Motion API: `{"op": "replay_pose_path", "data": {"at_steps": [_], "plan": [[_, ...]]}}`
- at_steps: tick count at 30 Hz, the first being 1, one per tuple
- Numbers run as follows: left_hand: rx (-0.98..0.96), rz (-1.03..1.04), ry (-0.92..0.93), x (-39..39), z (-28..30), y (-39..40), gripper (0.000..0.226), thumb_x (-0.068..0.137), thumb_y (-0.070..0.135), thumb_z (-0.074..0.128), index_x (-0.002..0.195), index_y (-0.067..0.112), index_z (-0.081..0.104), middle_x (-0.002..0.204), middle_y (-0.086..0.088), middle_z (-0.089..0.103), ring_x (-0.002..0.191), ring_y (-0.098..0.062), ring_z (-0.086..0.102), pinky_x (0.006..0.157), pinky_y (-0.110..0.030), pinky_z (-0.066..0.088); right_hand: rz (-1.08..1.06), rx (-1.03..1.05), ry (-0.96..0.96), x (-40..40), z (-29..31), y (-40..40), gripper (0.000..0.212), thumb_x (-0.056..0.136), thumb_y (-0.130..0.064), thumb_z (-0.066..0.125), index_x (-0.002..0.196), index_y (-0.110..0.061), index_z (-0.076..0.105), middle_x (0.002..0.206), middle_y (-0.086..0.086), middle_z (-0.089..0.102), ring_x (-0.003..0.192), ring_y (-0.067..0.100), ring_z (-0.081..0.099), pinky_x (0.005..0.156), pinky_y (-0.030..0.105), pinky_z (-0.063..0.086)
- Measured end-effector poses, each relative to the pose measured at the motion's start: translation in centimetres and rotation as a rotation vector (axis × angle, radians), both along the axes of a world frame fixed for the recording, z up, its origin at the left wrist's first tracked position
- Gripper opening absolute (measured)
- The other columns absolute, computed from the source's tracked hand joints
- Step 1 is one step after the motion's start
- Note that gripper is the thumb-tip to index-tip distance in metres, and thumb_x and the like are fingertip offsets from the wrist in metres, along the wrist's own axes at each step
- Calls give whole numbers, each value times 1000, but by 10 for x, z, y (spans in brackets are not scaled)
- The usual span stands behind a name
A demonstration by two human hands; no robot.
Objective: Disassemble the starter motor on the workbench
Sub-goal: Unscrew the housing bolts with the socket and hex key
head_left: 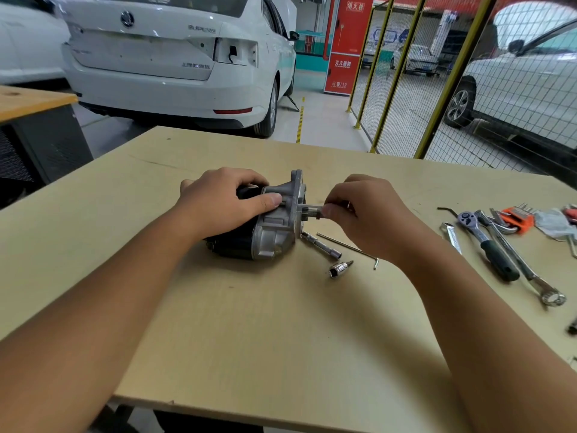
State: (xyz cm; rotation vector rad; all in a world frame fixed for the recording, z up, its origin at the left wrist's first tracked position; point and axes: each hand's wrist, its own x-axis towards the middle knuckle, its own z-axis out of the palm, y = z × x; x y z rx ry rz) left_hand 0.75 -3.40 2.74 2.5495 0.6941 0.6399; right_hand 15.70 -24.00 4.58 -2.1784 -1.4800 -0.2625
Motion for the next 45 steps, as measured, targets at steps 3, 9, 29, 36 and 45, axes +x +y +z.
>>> {"op": "replay_pose_path", "data": {"at_steps": [3,9,29,36,45], "plan": [[-4,-6,1,0,1,0,61,68,87,48,114,52,66,116,23,67,111,-13,55,92,-40,26,5,46,-26,-2,3,0,6,90,-20,72,87,-17,76,80,-8,55,72,10,50,64,26,39],[0,-21,16,-1,1,0,70,62,92,44,116,53,65,117,23,66,113,-14,56,96,-42,30,-25,32,-28,-6,4,-1,9,83,-26,79,83,-27,71,84,-13,58,74,8,53,68,33,49],[4,-10,18,-1,1,0,75,60,94,40,117,52,65,118,23,67,117,-15,57,97,-42,30,-65,-5,-57,-6,7,-2,15,85,-35,76,80,-32,62,86,-14,57,79,12,54,73,38,50],[5,-8,-2,-1,2,-2,65,71,91,38,113,50,67,115,24,68,118,-16,57,95,-43,30,24,-27,10,-3,4,-3,21,98,-30,61,83,-17,69,73,-6,52,70,8,47,61,29,30],[7,-15,22,-2,1,-1,70,67,90,44,120,50,66,120,22,67,116,-15,57,96,-42,29,-42,38,-98,-10,9,-4,9,84,-33,78,83,-25,74,82,-12,61,79,17,58,76,44,53]]}}
